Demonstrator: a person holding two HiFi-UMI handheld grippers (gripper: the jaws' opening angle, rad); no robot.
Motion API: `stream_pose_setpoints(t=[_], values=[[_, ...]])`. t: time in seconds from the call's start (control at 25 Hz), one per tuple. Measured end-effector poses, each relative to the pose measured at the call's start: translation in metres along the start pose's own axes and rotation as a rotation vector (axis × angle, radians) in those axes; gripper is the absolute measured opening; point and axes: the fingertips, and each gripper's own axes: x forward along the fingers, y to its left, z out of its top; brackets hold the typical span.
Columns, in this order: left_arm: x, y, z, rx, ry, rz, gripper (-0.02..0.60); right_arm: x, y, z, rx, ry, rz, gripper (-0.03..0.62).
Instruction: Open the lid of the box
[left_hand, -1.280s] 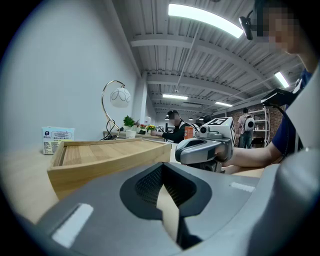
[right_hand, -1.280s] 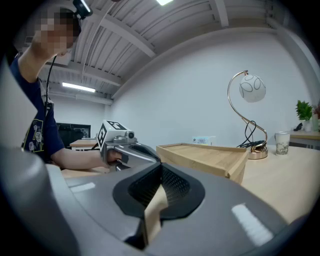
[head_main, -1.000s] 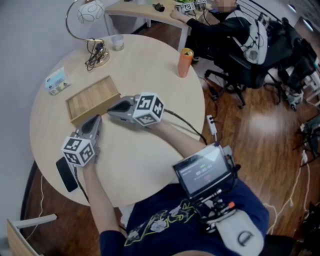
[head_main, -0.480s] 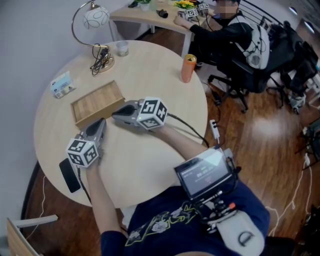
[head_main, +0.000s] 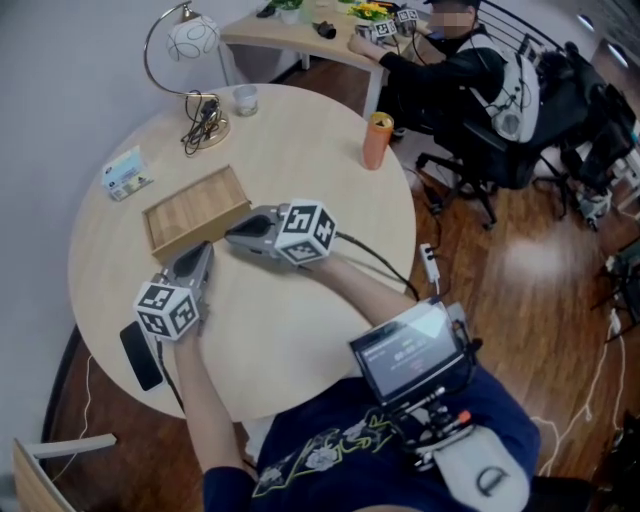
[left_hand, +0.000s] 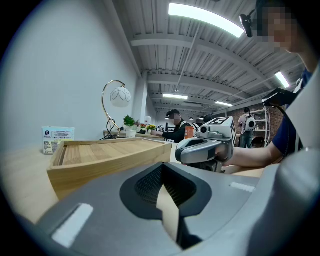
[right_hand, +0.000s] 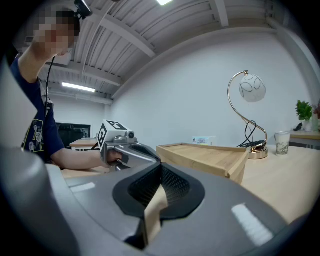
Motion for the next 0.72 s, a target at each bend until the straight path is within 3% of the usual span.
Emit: stream_pose_setpoints(t=[0.72], values=[[0.0001, 0.0011, 0.0031, 0.001, 0.000, 0.006, 0.000, -0.0007, -0.0012, 0.0016, -0.002, 0.000, 0.000, 0.014]])
